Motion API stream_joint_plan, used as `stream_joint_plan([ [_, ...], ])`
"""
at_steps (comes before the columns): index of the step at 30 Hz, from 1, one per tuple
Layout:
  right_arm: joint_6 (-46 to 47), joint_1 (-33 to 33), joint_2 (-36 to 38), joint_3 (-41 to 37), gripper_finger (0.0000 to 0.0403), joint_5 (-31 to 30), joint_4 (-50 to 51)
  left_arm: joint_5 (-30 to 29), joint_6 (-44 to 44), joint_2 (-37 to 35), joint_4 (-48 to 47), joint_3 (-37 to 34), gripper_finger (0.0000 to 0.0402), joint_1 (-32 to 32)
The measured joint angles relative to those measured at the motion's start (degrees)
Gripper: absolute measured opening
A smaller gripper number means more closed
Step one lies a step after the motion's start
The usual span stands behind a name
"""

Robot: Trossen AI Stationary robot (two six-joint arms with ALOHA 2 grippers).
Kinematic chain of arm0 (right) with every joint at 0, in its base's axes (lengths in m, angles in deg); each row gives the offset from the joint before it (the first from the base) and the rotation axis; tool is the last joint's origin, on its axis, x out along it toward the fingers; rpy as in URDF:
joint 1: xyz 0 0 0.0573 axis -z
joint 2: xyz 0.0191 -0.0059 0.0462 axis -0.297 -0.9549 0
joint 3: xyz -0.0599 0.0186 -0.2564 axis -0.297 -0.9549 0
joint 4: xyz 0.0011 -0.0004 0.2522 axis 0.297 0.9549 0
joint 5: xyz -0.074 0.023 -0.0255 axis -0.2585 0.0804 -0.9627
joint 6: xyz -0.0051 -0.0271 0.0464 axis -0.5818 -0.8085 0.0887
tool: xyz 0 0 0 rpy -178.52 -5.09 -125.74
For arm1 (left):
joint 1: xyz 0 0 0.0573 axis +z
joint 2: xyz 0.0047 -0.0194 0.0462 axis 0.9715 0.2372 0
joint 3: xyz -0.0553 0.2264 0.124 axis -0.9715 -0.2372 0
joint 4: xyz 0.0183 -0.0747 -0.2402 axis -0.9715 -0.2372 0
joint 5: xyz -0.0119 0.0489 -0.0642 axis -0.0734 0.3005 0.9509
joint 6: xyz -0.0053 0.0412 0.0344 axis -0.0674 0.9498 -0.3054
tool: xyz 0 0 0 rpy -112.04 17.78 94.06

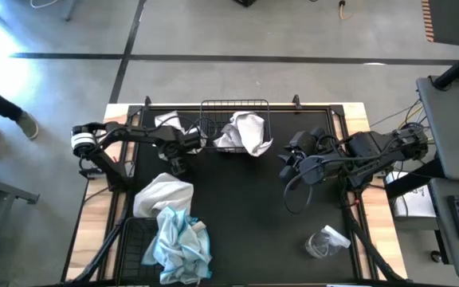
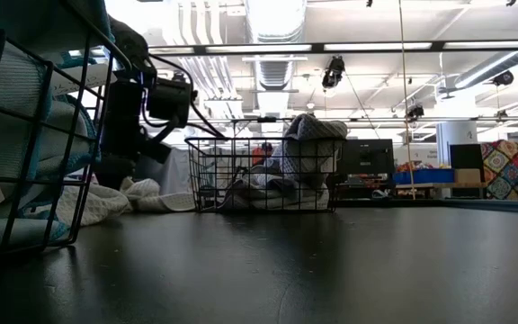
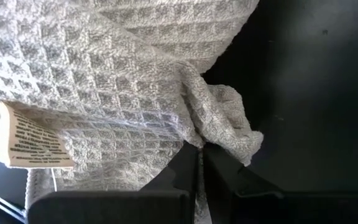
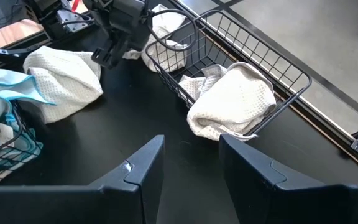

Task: Sort microfiber towel by color & place in baskets
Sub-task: Put the top white microfiber cloth into the top wire basket

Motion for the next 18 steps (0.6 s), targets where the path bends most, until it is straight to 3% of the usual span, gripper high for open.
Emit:
stream_joint_plan([
  [11,0.0,0.0,0.0,0.0,0.0146,0.0,0.0,3.0,-1.3,-0.9,-1.8,0.0,0.0002,0.0],
  [18,0.0,0.0,0.0,0.0,0.0146,0.0,0.0,3.5,-1.4,-1.2,-5.8,4.3,0.0001,0.0],
])
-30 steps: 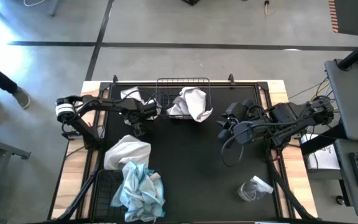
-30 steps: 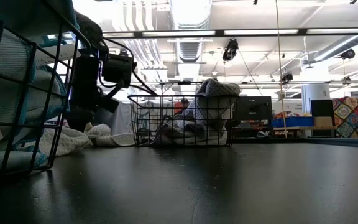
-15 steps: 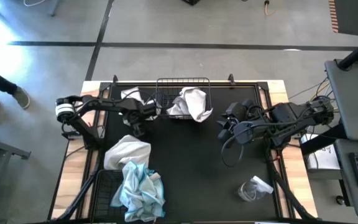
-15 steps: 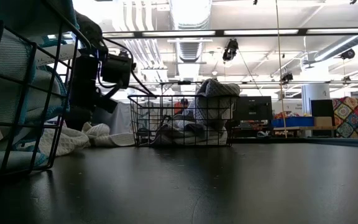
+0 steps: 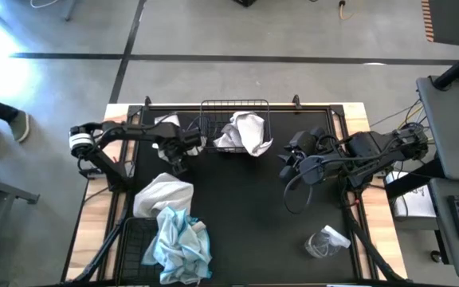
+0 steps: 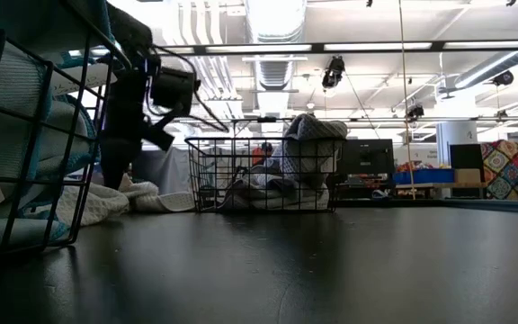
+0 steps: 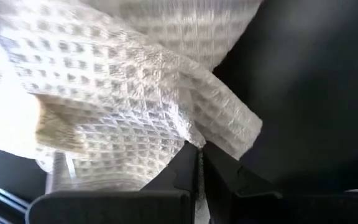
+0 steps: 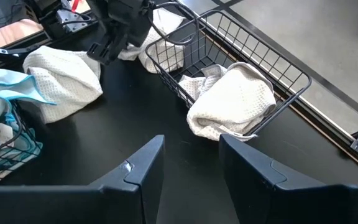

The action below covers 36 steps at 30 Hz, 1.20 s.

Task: Sort microfiber towel by color & place in baskets
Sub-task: Put the top white microfiber cloth into the top wire basket

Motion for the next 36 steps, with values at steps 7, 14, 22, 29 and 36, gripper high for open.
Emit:
stream_joint_plan([
  [7,0.0,0.0,0.0,0.0,0.0146,0.0,0.0,0.0,0.0,0.0,-5.5,8.8,0.0001,0.0],
  [14,-0.1,0.0,0.0,0.0,0.0146,0.0,0.1,1.4,0.3,0.0,-11.2,20.0,0.0001,0.0],
  [22,-0.4,0.0,0.0,0.0,0.0146,0.0,0.1,2.9,3.6,0.0,-13.7,32.9,0.0001,-0.5],
  [29,-0.5,0.0,0.0,0.0,0.0146,0.0,0.2,2.9,6.1,0.0,-17.1,42.8,0.0001,-0.7],
  [36,-0.5,0.0,0.0,0.0,0.0146,0.0,0.8,2.9,8.5,0.0,-17.2,50.9,0.0001,-0.7],
])
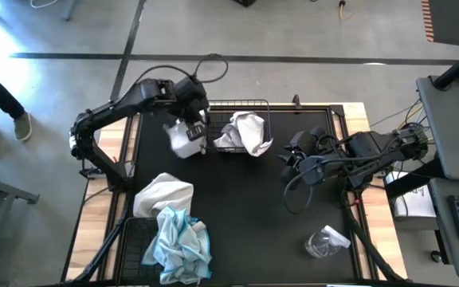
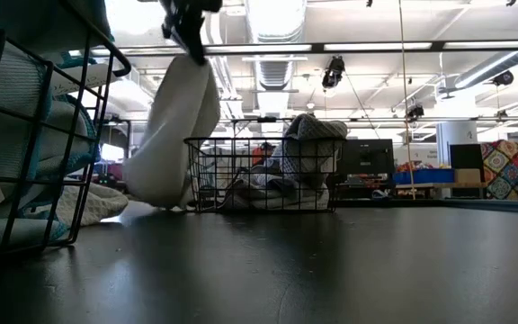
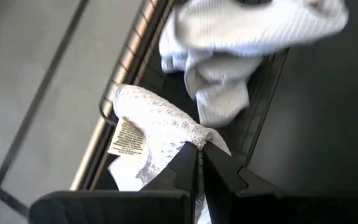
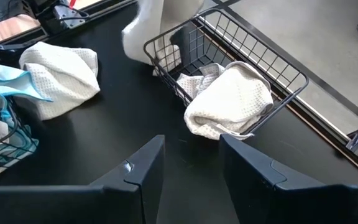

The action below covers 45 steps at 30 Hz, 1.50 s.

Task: Sort microfiber towel by color & place in baskets
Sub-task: Put the top white microfiber cloth into the top wire basket

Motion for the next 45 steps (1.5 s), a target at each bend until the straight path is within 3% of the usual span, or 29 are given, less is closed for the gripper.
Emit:
stream_joint_plan([
  [23,1.3,0.0,0.0,0.0,0.0146,0.1,2.3,0.0,3.6,0.1,2.0,30.1,0.0001,0.0],
  [31,0.9,0.0,0.0,0.0,0.0146,0.2,2.3,0.1,3.7,-0.5,7.5,30.3,0.0001,0.0],
  [41,1.5,0.0,0.0,0.0,0.0146,0.2,2.3,11.8,7.3,1.0,11.2,30.2,0.0001,0.0],
  [45,1.5,0.0,0.0,0.0,0.0146,0.2,2.2,13.1,8.3,1.2,12.8,30.2,0.0001,0.0],
])
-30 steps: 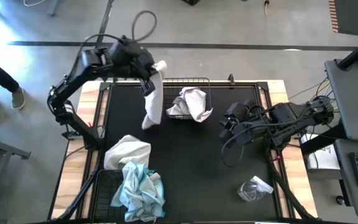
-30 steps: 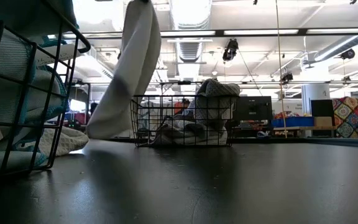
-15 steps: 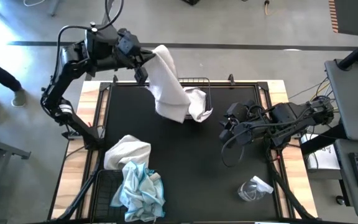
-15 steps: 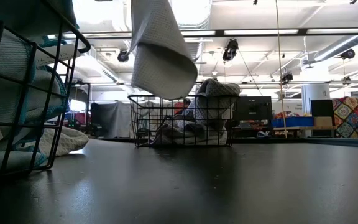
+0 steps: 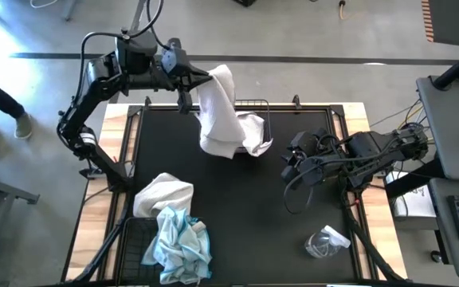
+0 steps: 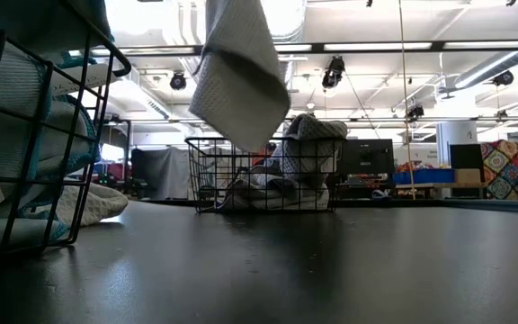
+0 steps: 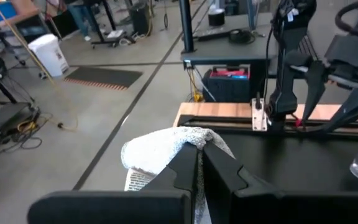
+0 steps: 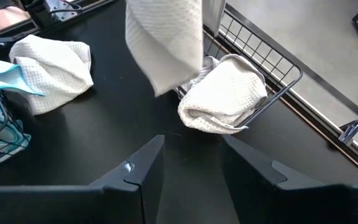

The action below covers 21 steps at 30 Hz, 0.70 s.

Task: Sort microfiber towel by color & place in baskets
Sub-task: Put the top white microfiber cloth into the top wire basket

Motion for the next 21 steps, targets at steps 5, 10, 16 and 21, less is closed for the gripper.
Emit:
stream_joint_plan([
  [5,0.0,0.0,0.0,0.0,0.0146,0.0,0.0,-0.1,0.0,0.0,1.3,0.0,0.0001,0.4],
  [10,0.0,0.0,0.0,0.0,0.0146,0.0,0.0,-4.0,0.0,0.1,1.4,0.0,0.0001,0.9],
  [16,0.0,0.0,0.0,0.0,0.0146,0.0,0.0,-13.8,1.4,0.3,1.3,-0.3,0.0001,0.9],
  [21,0.0,0.0,0.0,0.0,0.0146,0.0,0.0,-14.3,1.4,0.8,0.7,-0.3,0.0001,0.9],
])
